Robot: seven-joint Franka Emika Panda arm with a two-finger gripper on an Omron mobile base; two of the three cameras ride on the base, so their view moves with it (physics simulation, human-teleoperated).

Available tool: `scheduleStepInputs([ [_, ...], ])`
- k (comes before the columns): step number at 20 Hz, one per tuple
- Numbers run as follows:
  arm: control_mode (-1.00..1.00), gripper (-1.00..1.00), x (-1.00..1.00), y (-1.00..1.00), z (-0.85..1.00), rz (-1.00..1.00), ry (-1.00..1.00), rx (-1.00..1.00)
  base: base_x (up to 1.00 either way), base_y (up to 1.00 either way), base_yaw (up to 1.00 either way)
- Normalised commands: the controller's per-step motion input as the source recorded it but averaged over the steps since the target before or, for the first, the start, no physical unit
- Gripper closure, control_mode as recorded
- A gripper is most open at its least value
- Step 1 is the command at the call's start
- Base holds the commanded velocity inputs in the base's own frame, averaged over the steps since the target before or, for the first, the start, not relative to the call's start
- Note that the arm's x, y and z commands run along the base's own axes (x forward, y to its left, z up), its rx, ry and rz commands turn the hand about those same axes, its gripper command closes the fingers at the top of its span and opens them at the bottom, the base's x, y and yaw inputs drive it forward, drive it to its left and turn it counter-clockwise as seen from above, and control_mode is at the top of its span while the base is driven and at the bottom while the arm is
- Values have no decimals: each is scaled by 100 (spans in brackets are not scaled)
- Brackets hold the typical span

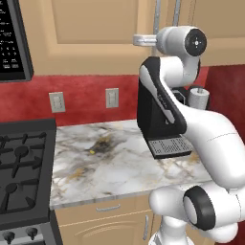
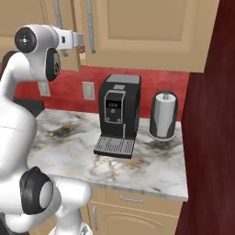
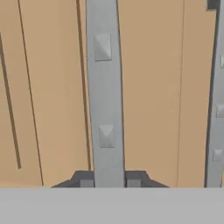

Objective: Pick the bar soap and spray from the cabinet and place them on the counter.

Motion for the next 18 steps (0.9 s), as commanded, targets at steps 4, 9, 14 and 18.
scheduleStepInputs([
  [4, -100, 100, -78, 0, 11, 0, -4, 0, 0, 0, 0],
  [9, -100, 100, -84, 0, 3, -2, -13, 0, 0, 0, 0],
  [14, -100, 100, -81, 6, 22, -3, -7, 0, 0, 0, 0],
  [18, -100, 100, -75, 15, 37, -4, -1, 0, 0, 0, 0],
])
